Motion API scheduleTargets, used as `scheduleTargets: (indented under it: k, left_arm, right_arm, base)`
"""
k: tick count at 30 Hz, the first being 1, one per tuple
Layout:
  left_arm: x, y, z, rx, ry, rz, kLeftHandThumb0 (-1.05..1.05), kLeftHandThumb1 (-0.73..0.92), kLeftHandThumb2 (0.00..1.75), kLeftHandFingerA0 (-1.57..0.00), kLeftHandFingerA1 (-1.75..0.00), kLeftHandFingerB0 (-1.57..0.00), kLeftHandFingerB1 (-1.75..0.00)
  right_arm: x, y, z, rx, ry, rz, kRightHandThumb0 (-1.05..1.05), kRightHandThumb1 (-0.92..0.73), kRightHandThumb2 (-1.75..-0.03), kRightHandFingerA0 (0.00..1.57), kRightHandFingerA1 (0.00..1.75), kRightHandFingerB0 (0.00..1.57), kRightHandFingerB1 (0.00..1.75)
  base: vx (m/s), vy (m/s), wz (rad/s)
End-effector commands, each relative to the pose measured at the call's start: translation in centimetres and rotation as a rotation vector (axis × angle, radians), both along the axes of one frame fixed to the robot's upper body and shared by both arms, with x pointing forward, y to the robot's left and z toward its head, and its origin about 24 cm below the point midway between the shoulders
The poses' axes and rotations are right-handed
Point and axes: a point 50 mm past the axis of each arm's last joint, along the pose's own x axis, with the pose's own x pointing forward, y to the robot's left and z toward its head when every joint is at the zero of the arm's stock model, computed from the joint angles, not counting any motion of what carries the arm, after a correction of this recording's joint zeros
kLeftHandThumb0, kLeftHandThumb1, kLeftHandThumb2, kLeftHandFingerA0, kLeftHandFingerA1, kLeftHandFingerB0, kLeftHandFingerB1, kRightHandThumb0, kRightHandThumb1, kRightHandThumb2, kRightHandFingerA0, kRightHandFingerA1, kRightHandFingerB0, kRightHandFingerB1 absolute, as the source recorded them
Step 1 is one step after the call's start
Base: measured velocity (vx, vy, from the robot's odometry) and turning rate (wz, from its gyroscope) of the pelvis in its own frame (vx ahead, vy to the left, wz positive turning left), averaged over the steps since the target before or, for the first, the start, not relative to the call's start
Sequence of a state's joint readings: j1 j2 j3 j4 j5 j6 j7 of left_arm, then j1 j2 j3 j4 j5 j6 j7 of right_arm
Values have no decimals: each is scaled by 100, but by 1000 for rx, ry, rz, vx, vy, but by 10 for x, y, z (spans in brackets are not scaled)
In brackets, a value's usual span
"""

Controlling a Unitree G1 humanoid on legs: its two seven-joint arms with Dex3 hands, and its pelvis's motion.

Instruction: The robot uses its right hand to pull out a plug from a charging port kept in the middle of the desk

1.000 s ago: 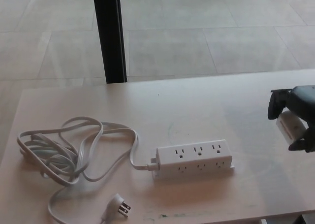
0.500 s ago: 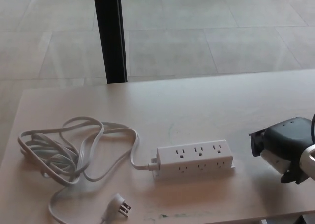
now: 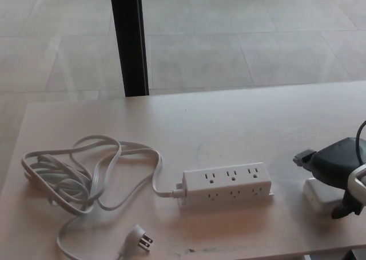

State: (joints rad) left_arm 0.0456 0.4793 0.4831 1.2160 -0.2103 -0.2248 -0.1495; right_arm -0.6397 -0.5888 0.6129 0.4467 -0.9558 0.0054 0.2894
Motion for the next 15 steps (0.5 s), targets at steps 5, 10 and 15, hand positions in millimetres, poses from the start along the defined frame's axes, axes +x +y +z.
scheduleTargets:
  k: [5, 10, 15]
  left_arm:
    - [-5, 6, 5, 31, 0, 6, -88, 92, 80, -75, -56, -55, -42]
    - [-5, 7, 5, 26, -1, 16, -92, 77, 95, -76, -62, -54, -48]
    - [-5, 7, 6, 32, 1, 8, -81, 79, 119, -73, -65, -49, -53]
  right_arm:
    - [13, -13, 54, 406, 106, -237, -87, -53, -58, 61, 133, 0, 0]
    - [9, -34, 86, 571, 25, -247, -92, -45, -85, 68, 89, 0, 0]
    - [-16, -88, 116, 759, -90, -340, -81, -43, -85, 74, 82, 0, 10]
  base:
    - [0, 0, 0]
    - [0, 0, 0]
    - [0, 0, 0]
